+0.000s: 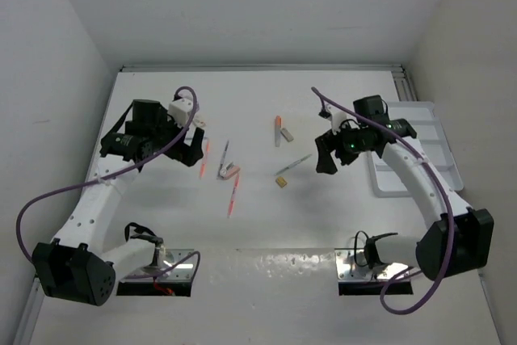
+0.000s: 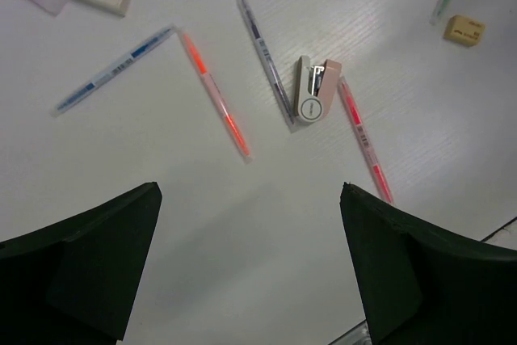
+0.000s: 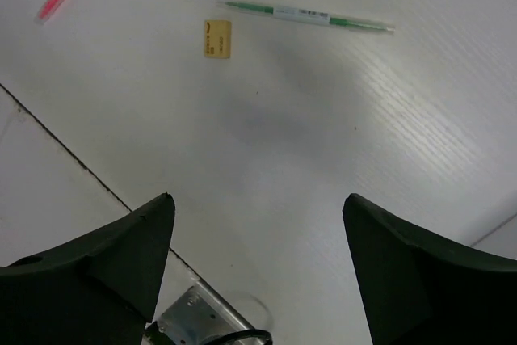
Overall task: Sort the stationery into containers
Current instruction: Pick up the pen from the center of the board.
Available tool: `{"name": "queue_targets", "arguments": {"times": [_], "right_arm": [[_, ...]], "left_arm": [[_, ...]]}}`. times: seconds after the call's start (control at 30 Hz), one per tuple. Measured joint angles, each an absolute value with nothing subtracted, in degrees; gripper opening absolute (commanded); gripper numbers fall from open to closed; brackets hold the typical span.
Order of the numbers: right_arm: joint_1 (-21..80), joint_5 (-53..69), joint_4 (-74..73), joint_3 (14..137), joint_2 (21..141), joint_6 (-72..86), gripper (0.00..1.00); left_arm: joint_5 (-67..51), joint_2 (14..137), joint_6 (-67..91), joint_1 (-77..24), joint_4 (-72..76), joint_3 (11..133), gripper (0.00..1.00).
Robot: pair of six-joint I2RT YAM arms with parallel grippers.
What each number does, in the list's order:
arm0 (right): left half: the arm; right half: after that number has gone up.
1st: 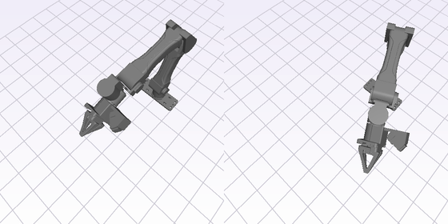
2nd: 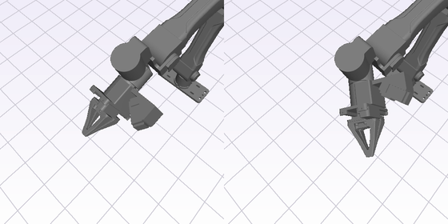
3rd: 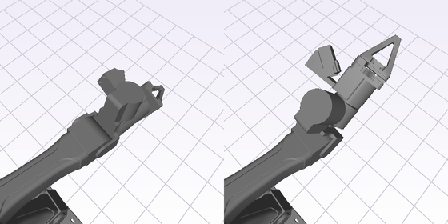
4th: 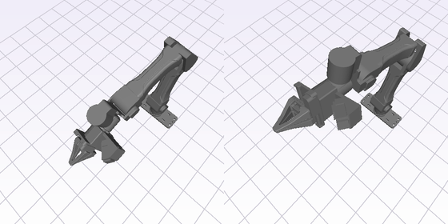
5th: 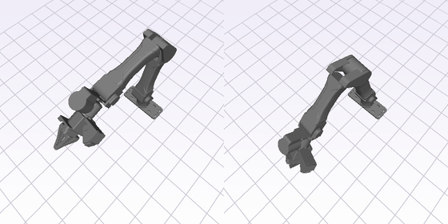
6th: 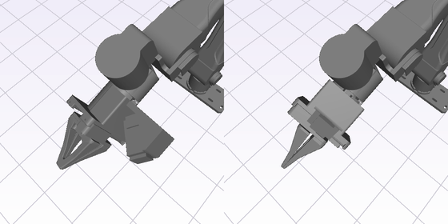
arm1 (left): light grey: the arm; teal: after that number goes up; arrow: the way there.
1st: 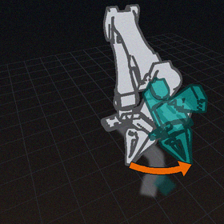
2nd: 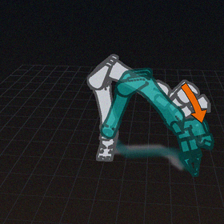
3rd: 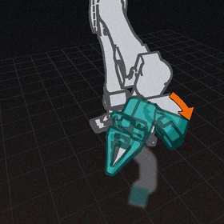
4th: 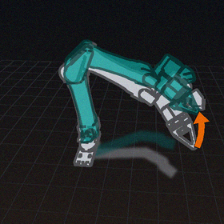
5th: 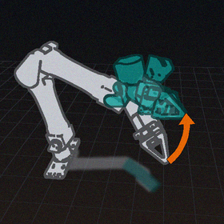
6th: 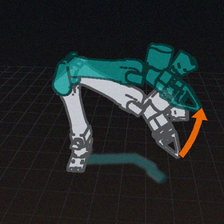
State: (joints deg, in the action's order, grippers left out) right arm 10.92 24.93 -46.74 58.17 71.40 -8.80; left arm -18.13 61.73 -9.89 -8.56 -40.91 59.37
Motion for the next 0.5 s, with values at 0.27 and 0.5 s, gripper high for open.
{"name": "queue_targets", "arguments": {"times": [0.27, 0.5], "right_arm": [[19.6, 22.9, -51.2, 72.0, 86.1, -24.8, 0.41], [25.3, 20.6, -54.5, 84.1, 103.2, -38.5, 0.34]], "left_arm": [[-25.6, 65.8, -11.9, -6.7, -42.0, 59.4, 1.0], [-32.9, 69.7, -13.3, -1.5, -43.7, 59.4, 1.0]]}}
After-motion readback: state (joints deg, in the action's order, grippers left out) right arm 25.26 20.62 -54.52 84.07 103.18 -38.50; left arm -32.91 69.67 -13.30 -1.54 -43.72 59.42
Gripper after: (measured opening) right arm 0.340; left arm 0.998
